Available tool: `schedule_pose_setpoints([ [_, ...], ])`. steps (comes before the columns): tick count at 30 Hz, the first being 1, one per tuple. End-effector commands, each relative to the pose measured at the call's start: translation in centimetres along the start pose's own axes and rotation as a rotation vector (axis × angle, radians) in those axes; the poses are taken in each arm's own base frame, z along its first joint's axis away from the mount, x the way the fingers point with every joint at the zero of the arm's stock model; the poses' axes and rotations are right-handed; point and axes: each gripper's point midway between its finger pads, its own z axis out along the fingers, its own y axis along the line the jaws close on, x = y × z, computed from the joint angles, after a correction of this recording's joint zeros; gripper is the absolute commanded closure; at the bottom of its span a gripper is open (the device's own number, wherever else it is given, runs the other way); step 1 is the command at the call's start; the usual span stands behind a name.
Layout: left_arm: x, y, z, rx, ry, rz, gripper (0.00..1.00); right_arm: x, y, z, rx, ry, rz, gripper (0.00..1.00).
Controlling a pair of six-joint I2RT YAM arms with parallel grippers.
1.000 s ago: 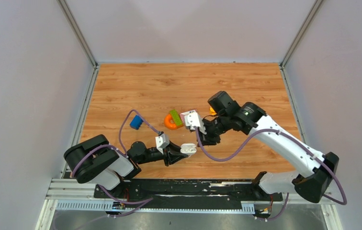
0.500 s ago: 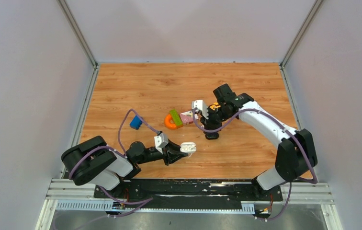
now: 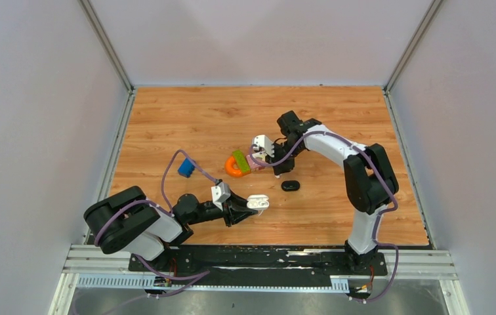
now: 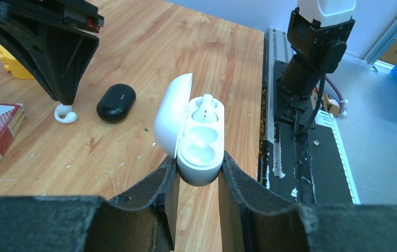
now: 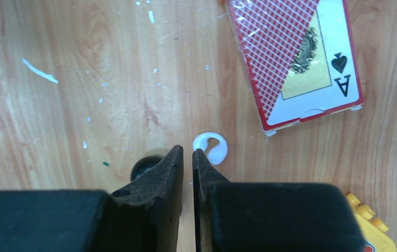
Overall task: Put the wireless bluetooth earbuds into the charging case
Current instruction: Move the left earbud to the center of the board.
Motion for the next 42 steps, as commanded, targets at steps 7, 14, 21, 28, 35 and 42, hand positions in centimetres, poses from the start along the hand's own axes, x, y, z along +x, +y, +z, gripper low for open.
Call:
schedule_pose_setpoints([
  [7,-2.4,-1.0,0.5,0.052,-0.09,0.035,0.98,0.5,-5.8,0.2,0.149,0.005,0.053,0.87],
  [14,-2.5,-1.0,0.5,0.051,-0.094,0.038,0.98,2.2,-6.8,1.6,0.17,0.059,0.096,0.86],
  [21,-2.6,-1.0,0.5,0.055,-0.095,0.036,0.98,3.8,-4.5,2.3,0.098,0.089,0.124,0.85],
  [28,-2.4,-1.0,0.7,0.057,-0.088,0.026,0.97,3.8,-2.4,1.9,0.046,0.08,0.145,0.85],
  [35,-2.4,-1.0,0.7,0.06,-0.087,0.022,0.97,3.4,-0.9,1.5,-0.001,0.063,0.161,0.85],
  [42,-2.4,-1.1,0.8,0.064,-0.088,0.019,0.97,3.2,1.1,1.3,-0.049,0.053,0.163,0.84],
])
